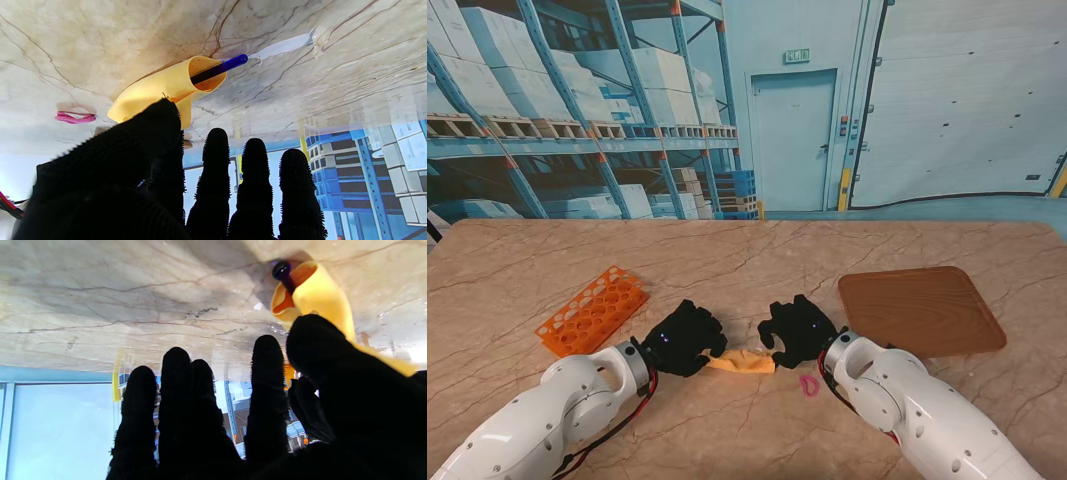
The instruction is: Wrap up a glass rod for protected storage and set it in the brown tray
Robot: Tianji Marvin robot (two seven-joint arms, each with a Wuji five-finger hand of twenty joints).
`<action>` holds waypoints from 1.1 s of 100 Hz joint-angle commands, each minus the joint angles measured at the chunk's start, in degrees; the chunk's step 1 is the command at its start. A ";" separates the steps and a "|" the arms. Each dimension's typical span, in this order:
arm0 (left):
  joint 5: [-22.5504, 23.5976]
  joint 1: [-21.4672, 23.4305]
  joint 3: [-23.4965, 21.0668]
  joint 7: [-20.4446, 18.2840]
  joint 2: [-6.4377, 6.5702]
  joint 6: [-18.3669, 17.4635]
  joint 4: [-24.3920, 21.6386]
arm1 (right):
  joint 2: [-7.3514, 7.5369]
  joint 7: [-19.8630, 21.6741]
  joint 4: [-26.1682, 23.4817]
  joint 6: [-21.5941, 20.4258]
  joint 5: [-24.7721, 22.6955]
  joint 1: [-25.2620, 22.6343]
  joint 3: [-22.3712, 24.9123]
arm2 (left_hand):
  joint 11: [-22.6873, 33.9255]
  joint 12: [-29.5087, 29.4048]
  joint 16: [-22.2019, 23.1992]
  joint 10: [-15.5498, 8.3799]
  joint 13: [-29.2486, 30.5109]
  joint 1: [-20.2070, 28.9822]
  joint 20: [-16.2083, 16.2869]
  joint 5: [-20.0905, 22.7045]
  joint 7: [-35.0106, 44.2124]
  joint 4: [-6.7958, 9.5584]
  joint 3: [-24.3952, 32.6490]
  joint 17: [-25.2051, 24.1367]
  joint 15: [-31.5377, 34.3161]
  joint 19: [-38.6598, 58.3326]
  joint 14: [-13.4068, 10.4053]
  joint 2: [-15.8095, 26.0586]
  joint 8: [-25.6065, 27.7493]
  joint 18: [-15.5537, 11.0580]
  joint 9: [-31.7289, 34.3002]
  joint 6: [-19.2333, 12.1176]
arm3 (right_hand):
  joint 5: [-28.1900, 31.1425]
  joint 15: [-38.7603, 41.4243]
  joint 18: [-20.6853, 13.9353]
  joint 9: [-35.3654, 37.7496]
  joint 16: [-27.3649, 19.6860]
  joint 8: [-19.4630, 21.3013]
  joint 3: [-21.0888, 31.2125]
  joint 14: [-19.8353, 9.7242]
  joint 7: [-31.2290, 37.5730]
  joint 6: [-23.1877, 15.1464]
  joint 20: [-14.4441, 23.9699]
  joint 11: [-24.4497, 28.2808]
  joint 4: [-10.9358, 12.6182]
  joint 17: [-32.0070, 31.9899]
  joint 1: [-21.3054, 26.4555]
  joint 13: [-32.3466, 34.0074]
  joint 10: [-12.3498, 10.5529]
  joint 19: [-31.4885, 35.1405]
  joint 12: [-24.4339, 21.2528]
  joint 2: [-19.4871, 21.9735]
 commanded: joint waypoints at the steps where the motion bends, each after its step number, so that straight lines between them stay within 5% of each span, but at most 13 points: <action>1: 0.80 0.62 -0.16 0.28 0.28 -0.54 -0.28 | 0.08 0.03 -0.52 -0.49 -0.37 -0.48 -0.02 | -1.35 -0.96 -0.66 -0.93 -0.15 -1.27 -0.59 -1.78 0.98 -2.07 1.28 -1.15 -1.00 -1.21 -1.01 -3.10 0.19 -1.05 -2.12 -1.51 | -0.41 -0.80 0.75 -0.95 -0.24 0.94 -0.53 -0.25 -1.13 0.91 1.14 -0.77 -0.37 -1.14 -1.18 -0.37 -0.25 -0.77 -0.21 -3.50; 33: 1.36 1.06 -1.33 1.18 0.48 -3.75 -0.22 | 0.12 -0.50 -2.28 -0.66 -1.40 -2.32 2.18 | -3.00 -2.34 -1.07 -0.73 -0.52 -12.02 -0.25 -1.59 -3.47 -2.63 -0.04 -1.81 -2.68 -3.77 -1.28 -3.73 -0.33 -0.50 -2.78 -0.22 | -0.77 -1.64 0.76 -1.44 -0.29 1.60 -1.39 -0.43 -3.71 1.79 1.25 -1.32 0.47 -1.32 -2.51 -0.71 -0.39 -1.61 -0.19 -2.24; 52: 0.51 2.11 -3.08 1.32 0.31 -5.35 -0.78 | -0.14 -1.44 -3.72 -0.69 -1.17 -3.69 3.79 | -3.93 -2.80 -1.30 -0.58 -0.68 -19.95 0.27 -0.89 -7.43 -0.28 -1.08 -2.29 -3.66 -5.09 -1.26 1.77 1.48 -0.03 -2.82 2.48 | -1.87 -2.82 0.89 -1.43 -0.56 1.02 0.28 -0.31 -2.39 0.71 1.63 -2.25 0.97 -1.38 -1.92 -0.77 -0.44 -2.42 -0.50 0.32; 76: -0.75 2.85 -3.60 3.26 -0.29 -3.34 -0.80 | -0.68 -2.53 -3.58 -0.40 0.68 -2.58 2.00 | -3.27 -1.77 -0.07 -0.30 -0.30 -6.94 2.12 -2.11 -4.84 -1.73 -12.39 -1.85 -2.87 -4.65 -0.93 7.93 -0.39 -0.44 -1.78 1.76 | -1.30 -3.18 1.11 -0.69 -0.74 -1.12 -1.75 0.23 0.11 -0.66 2.00 -2.26 0.48 -1.35 0.00 -0.31 -0.03 -2.60 -0.89 4.74; 110: -1.97 0.67 0.80 2.63 -0.65 2.79 0.66 | -1.39 -4.56 0.48 0.66 2.45 3.53 -6.01 | -2.88 -1.83 0.21 1.37 -0.88 -4.39 2.06 -1.34 -7.10 -0.99 -11.96 -2.29 -1.55 -3.13 1.01 7.38 -3.14 0.25 -1.59 5.77 | 2.00 -1.61 2.85 0.97 -0.73 -4.20 -1.72 1.46 -0.52 4.18 2.08 -0.60 0.37 -1.01 -0.70 0.93 0.74 -1.95 -0.88 1.57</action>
